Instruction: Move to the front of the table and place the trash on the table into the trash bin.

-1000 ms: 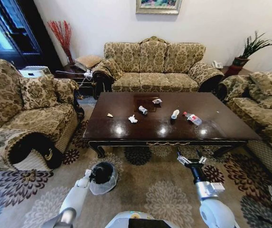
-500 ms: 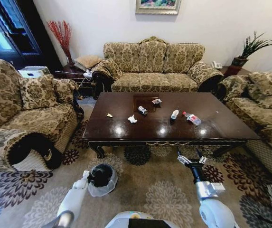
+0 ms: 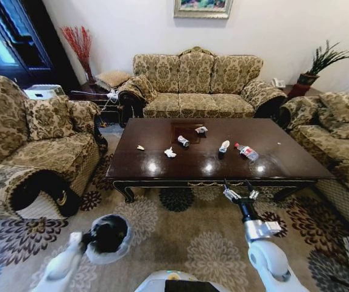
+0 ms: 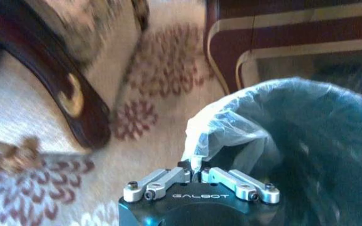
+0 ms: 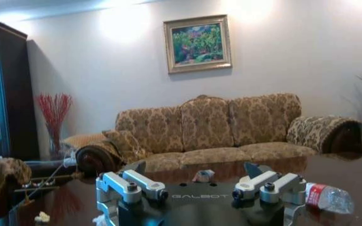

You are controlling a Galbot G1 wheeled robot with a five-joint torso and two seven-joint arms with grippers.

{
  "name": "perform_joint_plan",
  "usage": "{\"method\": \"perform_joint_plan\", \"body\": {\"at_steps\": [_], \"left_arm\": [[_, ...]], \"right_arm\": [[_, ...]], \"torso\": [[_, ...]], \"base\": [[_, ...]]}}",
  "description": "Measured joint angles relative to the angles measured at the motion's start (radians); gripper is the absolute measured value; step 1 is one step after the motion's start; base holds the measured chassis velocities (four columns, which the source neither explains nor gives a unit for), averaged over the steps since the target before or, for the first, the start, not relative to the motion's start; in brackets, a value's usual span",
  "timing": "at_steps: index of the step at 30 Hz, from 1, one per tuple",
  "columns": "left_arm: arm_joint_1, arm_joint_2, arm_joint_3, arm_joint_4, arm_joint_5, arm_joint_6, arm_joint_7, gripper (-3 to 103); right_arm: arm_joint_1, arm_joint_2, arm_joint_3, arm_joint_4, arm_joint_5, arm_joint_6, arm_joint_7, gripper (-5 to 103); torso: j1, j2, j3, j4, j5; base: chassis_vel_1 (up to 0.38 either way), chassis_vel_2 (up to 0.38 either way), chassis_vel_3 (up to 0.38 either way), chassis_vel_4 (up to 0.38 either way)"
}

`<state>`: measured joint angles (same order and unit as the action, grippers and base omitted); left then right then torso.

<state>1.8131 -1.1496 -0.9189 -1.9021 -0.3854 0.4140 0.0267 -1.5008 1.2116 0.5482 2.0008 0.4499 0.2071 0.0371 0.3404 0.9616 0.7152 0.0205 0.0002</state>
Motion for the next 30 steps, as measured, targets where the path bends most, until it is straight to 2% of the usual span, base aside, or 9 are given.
{"method": "perform_joint_plan", "body": {"at_steps": [3,4,6,7,11,13,22,25,30], "left_arm": [[0.139,-0.025,-0.106,-0.202,-0.076,0.021,-0.025,3],[0.139,-0.025,-0.106,-0.202,-0.076,0.021,-0.025,3],[0.200,-0.038,-0.171,-0.335,-0.139,0.042,-0.055,3],[0.213,-0.042,-0.198,-0.400,-0.173,0.055,-0.071,3],[0.205,-0.047,-0.229,-0.496,-0.228,0.077,-0.095,3],[0.154,-0.047,-0.248,-0.566,-0.289,0.102,-0.127,3],[0.009,0.010,-0.285,-0.576,-0.360,0.105,-0.162,3],[-0.041,0.056,-0.279,-0.529,-0.380,0.046,-0.173,3],[-0.063,0.082,-0.239,-0.494,-0.386,0.013,-0.169,3]], "right_arm": [[0.023,-0.001,-0.001,-0.027,0.010,0.025,-0.007,100],[0.023,-0.001,-0.001,-0.027,0.010,0.025,-0.007,100],[0.028,-0.006,-0.007,-0.037,0.010,0.041,-0.011,100],[0.026,-0.008,-0.010,-0.037,0.010,0.046,-0.016,100],[0.020,-0.013,-0.011,-0.033,0.000,0.052,-0.026,100],[0.014,-0.023,-0.009,-0.023,-0.021,0.054,-0.030,100],[0.010,-0.023,-0.012,-0.014,-0.060,0.092,-0.043,100],[0.005,-0.011,-0.018,-0.006,-0.098,0.089,-0.069,100],[0.002,-0.016,-0.016,0.003,-0.110,0.089,-0.083,100]], "torso": [[0.000,0.000,0.000,-0.0003,-0.0004],[0.000,0.000,0.000,-0.0003,-0.0004],[0.000,0.000,0.000,0.0001,0.0009],[0.000,0.000,0.000,0.0000,0.0001],[0.000,0.000,0.000,-0.0004,-0.0001],[0.000,0.000,0.000,-0.0005,-0.0002],[0.000,0.000,0.000,-0.0004,-0.0001],[0.000,0.000,0.000,-0.0005,-0.0003],[0.000,0.000,0.000,-0.0003,-0.0005]], "base": [[0.000,0.000,0.000,0.000],[0.000,0.000,0.000,0.000],[0.000,0.000,0.000,0.000],[0.000,0.000,0.000,0.000],[0.000,0.000,0.000,0.000],[0.000,0.000,0.000,0.000],[0.000,0.000,0.000,0.000],[0.000,0.000,0.000,0.000],[0.000,0.000,0.000,0.000]]}}
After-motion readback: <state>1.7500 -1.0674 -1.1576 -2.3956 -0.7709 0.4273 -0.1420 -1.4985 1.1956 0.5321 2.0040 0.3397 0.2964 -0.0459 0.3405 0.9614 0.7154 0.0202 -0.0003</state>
